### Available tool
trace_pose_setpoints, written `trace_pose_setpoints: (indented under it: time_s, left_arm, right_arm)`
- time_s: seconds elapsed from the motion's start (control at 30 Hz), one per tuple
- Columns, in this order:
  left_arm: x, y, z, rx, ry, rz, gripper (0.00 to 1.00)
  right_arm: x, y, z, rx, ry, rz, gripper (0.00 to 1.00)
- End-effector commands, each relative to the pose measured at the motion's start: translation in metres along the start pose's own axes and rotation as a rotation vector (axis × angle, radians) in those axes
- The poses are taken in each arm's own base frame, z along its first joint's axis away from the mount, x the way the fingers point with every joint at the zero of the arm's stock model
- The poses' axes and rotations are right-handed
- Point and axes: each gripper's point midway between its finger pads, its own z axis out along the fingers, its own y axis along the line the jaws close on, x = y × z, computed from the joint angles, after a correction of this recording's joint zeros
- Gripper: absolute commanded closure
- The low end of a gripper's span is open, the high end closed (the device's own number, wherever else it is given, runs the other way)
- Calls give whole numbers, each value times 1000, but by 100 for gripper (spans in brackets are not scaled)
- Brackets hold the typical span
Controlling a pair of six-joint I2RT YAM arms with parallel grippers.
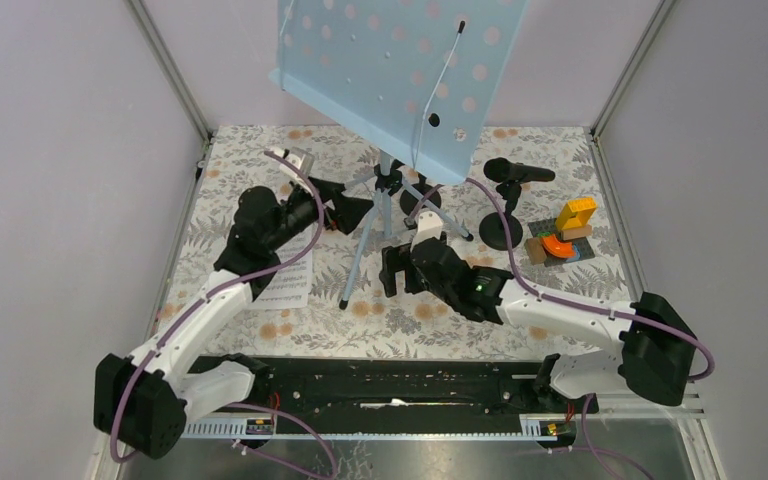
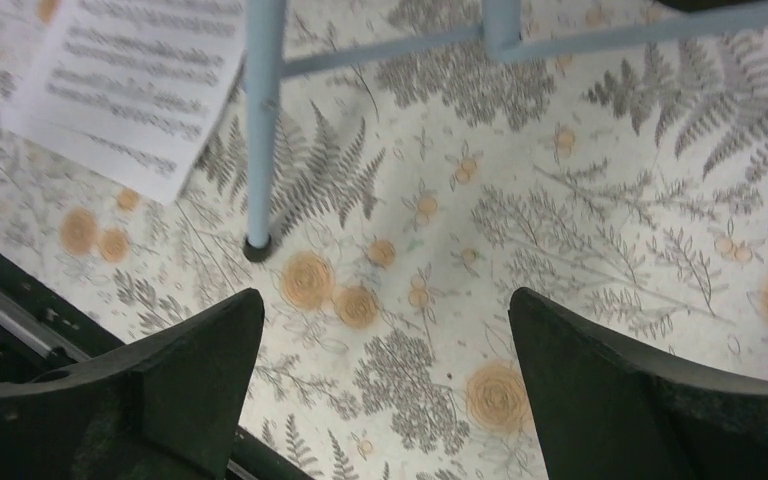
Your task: Pack up the instrument practice props
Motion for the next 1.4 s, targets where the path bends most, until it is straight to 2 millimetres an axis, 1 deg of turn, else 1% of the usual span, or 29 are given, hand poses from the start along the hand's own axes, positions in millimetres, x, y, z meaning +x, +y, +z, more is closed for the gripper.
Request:
trace_pose_setpoints:
  time_s: [0.0, 0.1, 0.17, 0.23, 0.3, 0.37, 0.47, 0.57, 0.63, 0.7, 0.77, 0.83, 0.9, 1.0, 1.2, 1.3, 1.37]
  left_arm:
    - [29, 15, -22, -137, 36, -134, 2]
    - [53, 21, -30, -178, 64, -200, 8]
    - [64, 26, -30, -218, 93, -200, 11]
    - [72, 26, -26, -236, 118, -194, 12]
    - [77, 23, -21, -244, 130, -179, 12]
    - [82, 23, -16, -267, 125, -167, 13]
    - [89, 25, -11, -291, 97, -171, 18]
    - [89, 26, -6, -276, 39, -159, 24]
    - [88, 25, -3, -265, 18, -148, 25]
    - [87, 25, 0, -259, 9, -135, 27]
    - [87, 26, 4, -258, 1, -128, 29]
    - [88, 24, 8, -242, 4, -119, 31]
    - [88, 20, 13, -223, 11, -104, 33]
    - [92, 16, 19, -192, 29, -89, 35]
    - [102, 10, 23, -162, 50, -76, 42]
    - [104, 9, 21, -162, 48, -73, 45]
    - [107, 9, 19, -163, 51, -77, 47]
  right_arm:
    - [22, -10, -4, 56, 121, 13, 0]
    - [20, -14, -5, 55, 92, -14, 0]
    - [13, -18, -8, 56, 44, -32, 0]
    - [2, -26, -11, 86, -18, -59, 0]
    - [-5, -35, -12, 100, -38, -107, 0]
    - [-15, -48, -9, 127, -46, -133, 0]
    - [-43, -60, -4, 135, -117, -158, 0]
    - [-74, -79, 3, 151, -208, -175, 0]
    - [-86, -80, 8, 94, -222, -218, 0]
    - [-95, -74, 14, 41, -247, -308, 0]
    - [-105, -71, 19, 21, -309, -395, 0]
    - [-113, -71, 22, 26, -379, -465, 0]
    - [-117, -71, 28, 32, -424, -537, 1]
    - [-120, -77, 38, 70, -445, -615, 3]
    - [-126, -96, 64, 93, -427, -618, 14]
    - [-127, -101, 73, 87, -429, -616, 24]
    - [-128, -105, 78, 96, -435, -626, 34]
